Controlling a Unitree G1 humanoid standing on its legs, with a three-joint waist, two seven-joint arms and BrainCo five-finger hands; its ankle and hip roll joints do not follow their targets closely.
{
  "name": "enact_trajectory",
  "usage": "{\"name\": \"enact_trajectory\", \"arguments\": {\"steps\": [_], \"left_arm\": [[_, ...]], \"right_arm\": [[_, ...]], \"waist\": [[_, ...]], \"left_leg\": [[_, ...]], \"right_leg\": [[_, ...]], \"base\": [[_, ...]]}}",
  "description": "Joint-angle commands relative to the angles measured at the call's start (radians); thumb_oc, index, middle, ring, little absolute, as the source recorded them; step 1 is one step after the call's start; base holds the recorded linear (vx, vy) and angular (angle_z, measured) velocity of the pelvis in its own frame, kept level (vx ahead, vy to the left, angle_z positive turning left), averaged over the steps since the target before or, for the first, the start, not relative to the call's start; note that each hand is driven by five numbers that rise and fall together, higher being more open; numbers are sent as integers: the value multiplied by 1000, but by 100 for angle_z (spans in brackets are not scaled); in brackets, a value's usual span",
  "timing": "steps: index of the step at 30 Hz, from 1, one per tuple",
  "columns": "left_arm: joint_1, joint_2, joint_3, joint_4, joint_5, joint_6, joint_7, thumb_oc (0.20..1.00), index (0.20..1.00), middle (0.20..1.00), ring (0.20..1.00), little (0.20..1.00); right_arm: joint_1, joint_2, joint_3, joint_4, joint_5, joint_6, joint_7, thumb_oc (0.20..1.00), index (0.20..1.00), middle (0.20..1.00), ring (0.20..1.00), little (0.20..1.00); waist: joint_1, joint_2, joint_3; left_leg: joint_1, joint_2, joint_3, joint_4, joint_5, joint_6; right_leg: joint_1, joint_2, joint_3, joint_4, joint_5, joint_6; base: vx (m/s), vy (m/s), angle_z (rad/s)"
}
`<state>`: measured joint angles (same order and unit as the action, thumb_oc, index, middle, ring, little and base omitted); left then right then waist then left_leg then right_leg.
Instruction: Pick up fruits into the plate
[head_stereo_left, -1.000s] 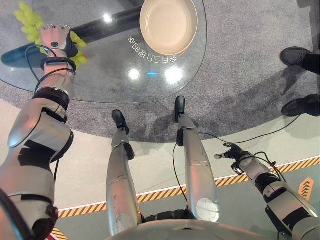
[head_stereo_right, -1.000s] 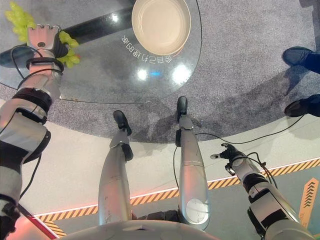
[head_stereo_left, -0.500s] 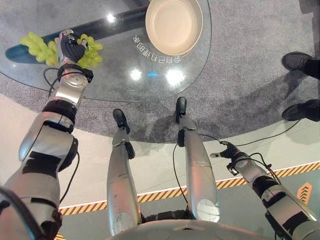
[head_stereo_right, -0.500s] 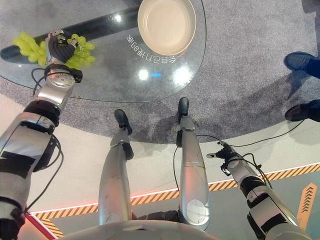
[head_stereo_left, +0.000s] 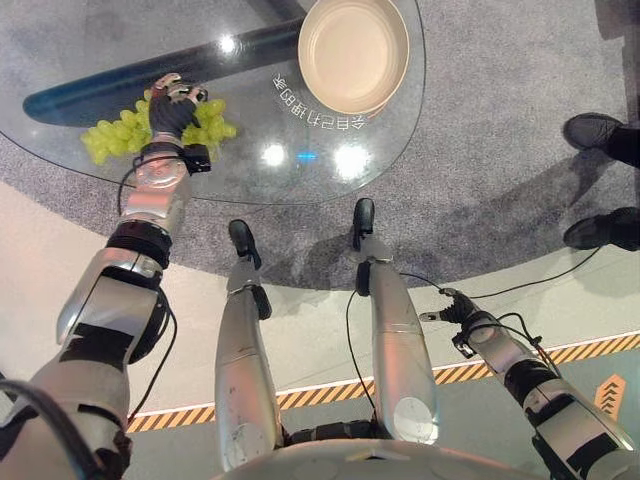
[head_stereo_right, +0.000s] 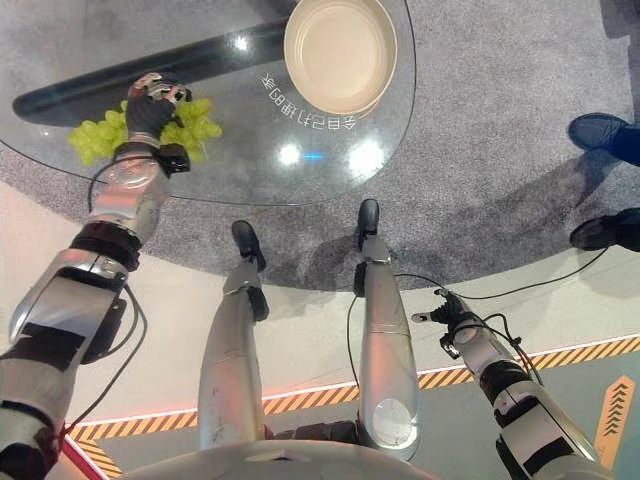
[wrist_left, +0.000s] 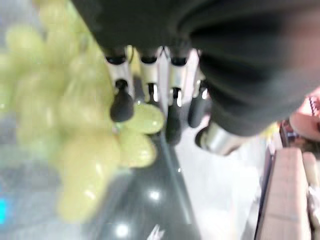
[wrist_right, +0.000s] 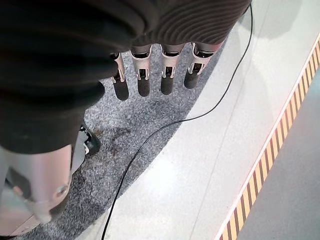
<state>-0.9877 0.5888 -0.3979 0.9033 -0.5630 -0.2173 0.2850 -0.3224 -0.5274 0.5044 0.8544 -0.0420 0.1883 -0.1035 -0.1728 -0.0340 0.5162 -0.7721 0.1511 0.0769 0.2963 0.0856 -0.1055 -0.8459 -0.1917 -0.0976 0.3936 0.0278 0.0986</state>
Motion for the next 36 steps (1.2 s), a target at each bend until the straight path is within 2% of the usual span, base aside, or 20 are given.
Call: {"name": "enact_trajectory", "arguments": {"steps": [1,2,4,8,14,16,18,23,30,36], "left_arm": [[-37,34,14,-5,108,-9,60,793,793,793,793,793],[-42,35,10,-1,119,-8,68,1000,1000,1000,1000,1000],[-66,45,-6,20,165,7,91,1000,1000,1000,1000,1000],[-95,57,-34,51,301,47,196,1000,1000,1000,1000,1000],[-143,102,-83,140,630,191,376,1000,1000,1000,1000,1000],[-155,122,-99,151,689,209,399,1000,1000,1000,1000,1000],[-162,138,-107,155,724,198,412,1000,1000,1000,1000,1000],[-162,189,-140,112,816,170,388,1000,1000,1000,1000,1000],[-107,269,-150,-25,870,181,334,1000,1000,1000,1000,1000],[13,330,-117,-202,856,145,177,1000,1000,1000,1000,1000]], "right_arm": [[68,-16,-12,-24,-16,16,-5,1000,1000,1000,1000,1000],[66,-16,-10,-21,-16,15,-5,1000,1000,1000,1000,1000],[62,-19,0,-6,-8,2,-7,1000,1000,1000,1000,1000],[58,-22,13,3,-5,0,-6,1000,1000,1000,1000,1000],[52,-23,31,33,13,-21,-12,1000,1000,1000,1000,1000],[49,-25,34,37,17,-23,-12,1000,1000,1000,1000,1000],[48,-24,34,47,15,-27,-13,1000,1000,1000,1000,1000],[58,-33,17,50,10,-22,-12,1000,1000,1000,1000,1000],[100,-53,-18,15,-1,-11,-15,1000,1000,1000,1000,1000],[136,-73,-64,-30,-21,17,-11,1000,1000,1000,1000,1000]], "waist": [[9,-34,4],[8,-34,4],[7,-32,4],[3,-29,4],[4,-32,4],[6,-31,4],[7,-27,4],[13,-6,4],[27,23,4],[52,55,4]], "left_leg": [[-5,-112,89,47,-120,51],[-6,-112,90,46,-119,51],[-8,-112,92,45,-118,51],[-9,-112,96,41,-114,50],[-10,-110,94,37,-109,47],[-10,-111,94,34,-107,46],[-9,-111,96,30,-105,44],[-13,-117,97,24,-102,44],[-12,-127,92,11,-100,45],[-9,-142,83,-7,-94,48]], "right_leg": [[35,123,7,-41,-47,-29],[35,123,7,-41,-47,-29],[32,124,8,-42,-47,-29],[27,123,12,-42,-47,-30],[28,118,7,-48,-44,-28],[29,117,6,-52,-42,-28],[29,116,6,-55,-42,-28],[21,110,2,-57,-40,-28],[23,102,-2,-69,-36,-24],[31,91,-13,-81,-35,-21]], "base": [[0,0,0],[0,0,0],[0,0,0],[0,0,0],[0,0,0],[0,0,0],[0,0,0],[0,0,0],[0,0,0],[0,0,0]]}}
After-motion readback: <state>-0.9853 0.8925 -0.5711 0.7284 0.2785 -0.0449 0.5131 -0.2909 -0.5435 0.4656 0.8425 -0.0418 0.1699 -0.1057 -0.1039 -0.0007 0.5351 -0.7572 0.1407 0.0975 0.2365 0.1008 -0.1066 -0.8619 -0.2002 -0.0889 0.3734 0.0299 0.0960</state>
